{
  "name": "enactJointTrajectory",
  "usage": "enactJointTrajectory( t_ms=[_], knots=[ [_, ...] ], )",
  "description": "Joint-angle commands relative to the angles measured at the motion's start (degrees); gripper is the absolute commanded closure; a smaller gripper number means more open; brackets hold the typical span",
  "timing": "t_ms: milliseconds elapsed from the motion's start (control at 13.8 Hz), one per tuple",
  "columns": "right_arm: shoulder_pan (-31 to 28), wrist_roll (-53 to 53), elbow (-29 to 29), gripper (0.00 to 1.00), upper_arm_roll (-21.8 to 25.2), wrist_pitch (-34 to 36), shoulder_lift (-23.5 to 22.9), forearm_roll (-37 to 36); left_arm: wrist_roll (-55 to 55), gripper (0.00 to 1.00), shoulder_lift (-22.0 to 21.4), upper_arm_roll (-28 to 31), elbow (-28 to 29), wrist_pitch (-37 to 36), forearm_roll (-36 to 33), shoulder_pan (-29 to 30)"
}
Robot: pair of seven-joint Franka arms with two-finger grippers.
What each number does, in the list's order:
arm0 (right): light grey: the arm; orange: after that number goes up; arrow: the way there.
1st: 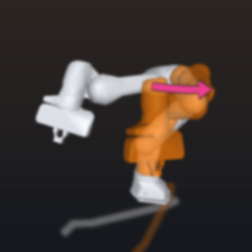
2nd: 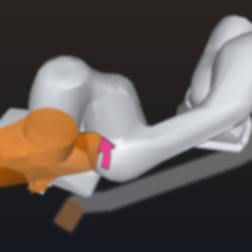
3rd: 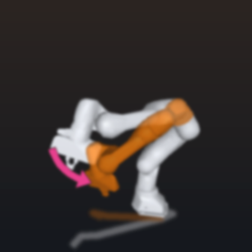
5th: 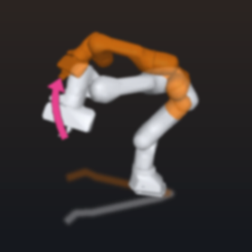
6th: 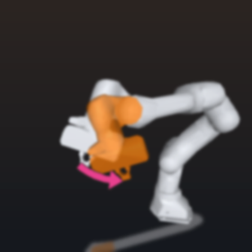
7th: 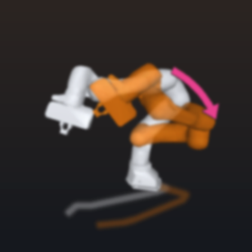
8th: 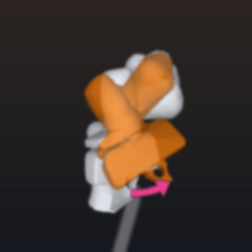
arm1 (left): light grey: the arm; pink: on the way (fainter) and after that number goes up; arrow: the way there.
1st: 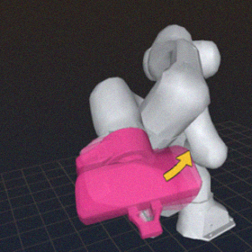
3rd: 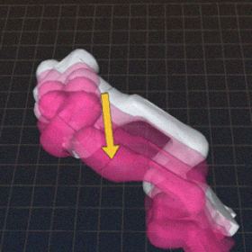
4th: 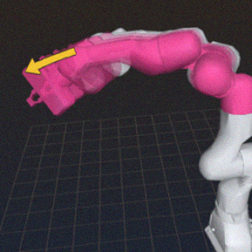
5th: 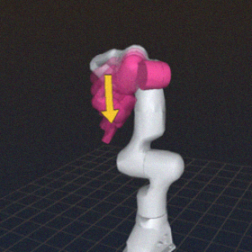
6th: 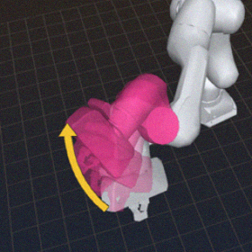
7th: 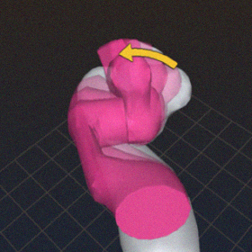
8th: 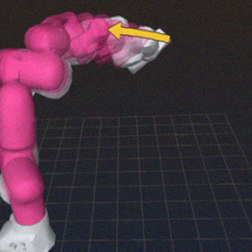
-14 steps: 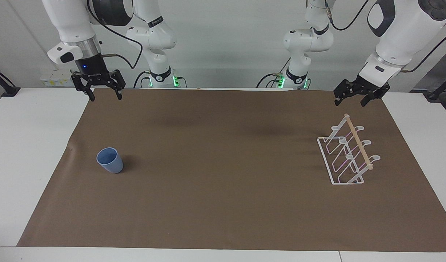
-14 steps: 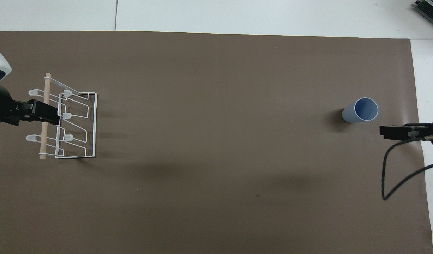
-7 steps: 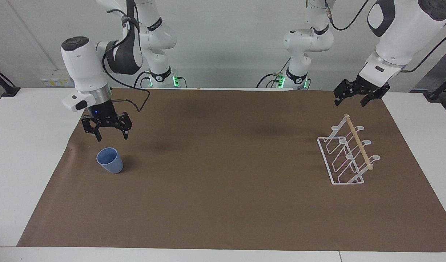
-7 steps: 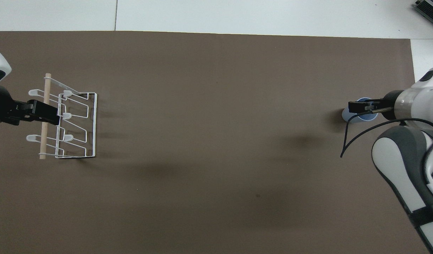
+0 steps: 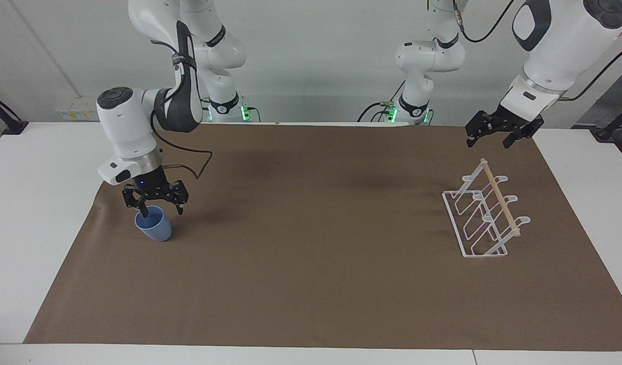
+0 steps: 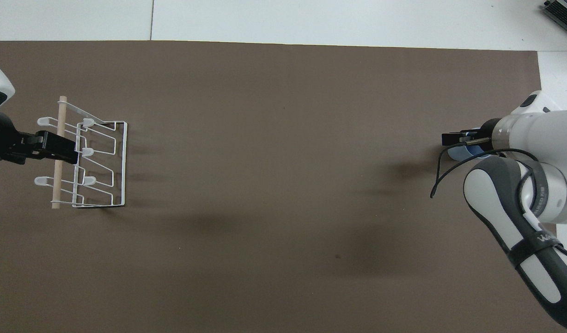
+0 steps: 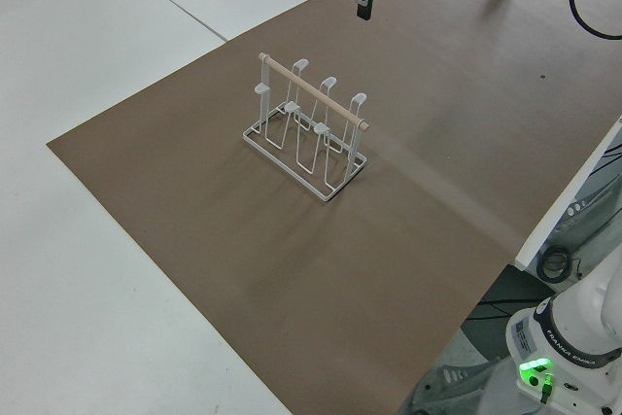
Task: Hang cup on cup holder
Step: 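Reach the right gripper down to the blue cup rim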
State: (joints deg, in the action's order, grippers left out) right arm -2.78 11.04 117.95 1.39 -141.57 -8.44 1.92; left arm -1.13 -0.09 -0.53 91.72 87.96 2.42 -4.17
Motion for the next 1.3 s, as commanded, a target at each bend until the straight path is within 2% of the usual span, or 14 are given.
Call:
enactJointTrajectory(
  t_ms=[0,361,433,578,722,939,1156,1228],
  knots=[
    [-0.64,2.05,-0.44,0.0,-0.25,-2.04,-2.46,1.33,-0.36,0.0,-1.49,0.18,1.45,0.1,-0.93,-0.13],
    [-1.08,1.44,-0.09,0.0,-0.16,-1.87,-3.43,1.33,-0.36,0.0,-1.49,0.18,1.45,0.1,-0.93,-0.13],
    [-1.34,1.53,-0.09,0.03,-0.16,-1.87,-3.43,1.33,-0.36,0.0,-1.49,0.18,1.45,0.1,-0.93,-0.13],
    [-1.7,1.44,-0.09,0.29,-0.16,-1.61,-3.43,1.33,-0.36,0.0,-1.49,0.18,1.45,0.1,-0.93,-0.13],
    [-1.7,1.44,-0.09,0.47,-0.16,-1.08,-3.34,1.33,-0.36,0.0,-1.49,0.18,1.45,0.1,-0.93,-0.13],
    [-1.79,1.44,-0.09,0.67,-0.07,-0.82,-3.43,1.33,-0.36,0.0,-1.49,0.18,1.45,0.1,-0.93,-0.13],
    [-2.22,1.44,-0.18,0.97,-0.08,0.76,-3.25,1.33,-0.36,0.0,-1.49,0.18,1.45,0.1,-0.93,-0.13],
    [-2.22,1.44,-0.18,1.0,-0.07,1.38,-3.17,1.33,-0.36,0.0,-1.49,0.18,1.45,0.1,-0.93,-0.13]
  ],
)
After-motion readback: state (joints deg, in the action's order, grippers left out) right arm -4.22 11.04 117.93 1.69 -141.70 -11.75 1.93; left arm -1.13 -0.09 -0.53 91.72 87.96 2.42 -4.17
